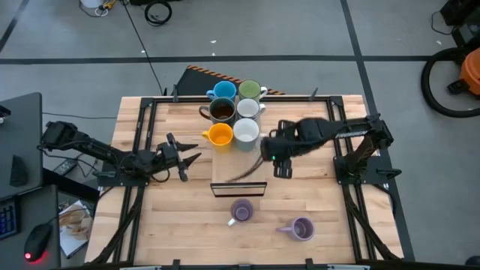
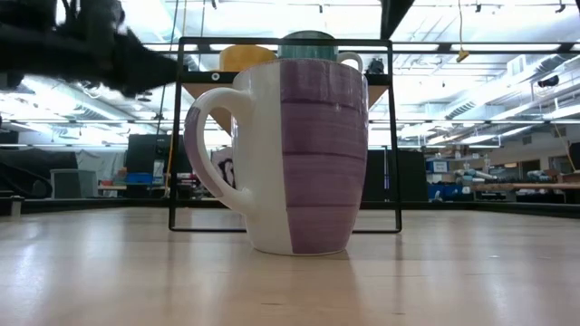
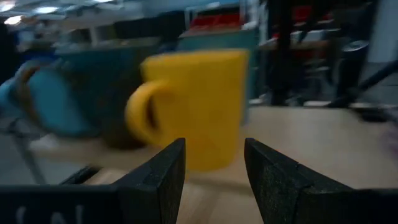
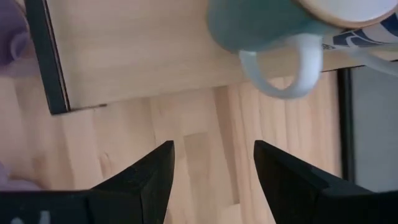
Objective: Place coffee mugs
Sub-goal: Put the violet mug on the shelf
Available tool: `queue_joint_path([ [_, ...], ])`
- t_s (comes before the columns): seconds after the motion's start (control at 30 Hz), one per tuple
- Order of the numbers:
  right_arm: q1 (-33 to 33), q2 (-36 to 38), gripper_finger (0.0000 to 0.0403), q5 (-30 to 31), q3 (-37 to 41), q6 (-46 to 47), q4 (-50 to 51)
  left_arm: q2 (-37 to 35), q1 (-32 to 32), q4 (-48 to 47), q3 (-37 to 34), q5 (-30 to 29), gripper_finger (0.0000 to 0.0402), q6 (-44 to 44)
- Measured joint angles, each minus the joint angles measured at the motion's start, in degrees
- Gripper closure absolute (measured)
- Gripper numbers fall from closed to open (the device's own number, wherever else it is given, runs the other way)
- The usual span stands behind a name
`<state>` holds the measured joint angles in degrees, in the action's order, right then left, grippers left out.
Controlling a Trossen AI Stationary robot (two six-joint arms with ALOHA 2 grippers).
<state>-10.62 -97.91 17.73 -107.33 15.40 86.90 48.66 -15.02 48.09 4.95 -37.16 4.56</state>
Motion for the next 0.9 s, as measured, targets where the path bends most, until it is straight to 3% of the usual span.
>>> queue_joint_path([
  [0.27, -6.4, 6.4, 0.0176, 5.1, 13.9, 1.4, -9.3, 0.3, -11.7, -4.3, 6.0, 7.2, 0.0230, 8.0],
  [0.4, -7.0, 11.0, 0.0176, 5.2, 22.0, 1.5, -15.1, 3.4, -16.7, -8.2, 10.4, 6.2, 0.0230, 5.7],
  [0.53, -6.8, 15.6, 0.0176, 6.2, 28.5, 1.0, -21.1, 9.9, -21.2, -16.2, 18.3, 0.8, 0.0230, 2.6],
  [0.67, -6.7, 19.4, 0.0176, 9.9, 33.5, -0.4, -26.3, 16.4, -24.4, -26.9, 27.9, -1.6, 0.0230, -3.3],
  [0.9, -6.7, 24.4, 0.0176, 16.6, 39.5, -1.7, -32.3, 26.2, -27.0, -45.5, 42.0, -1.8, 0.0230, -22.7],
])
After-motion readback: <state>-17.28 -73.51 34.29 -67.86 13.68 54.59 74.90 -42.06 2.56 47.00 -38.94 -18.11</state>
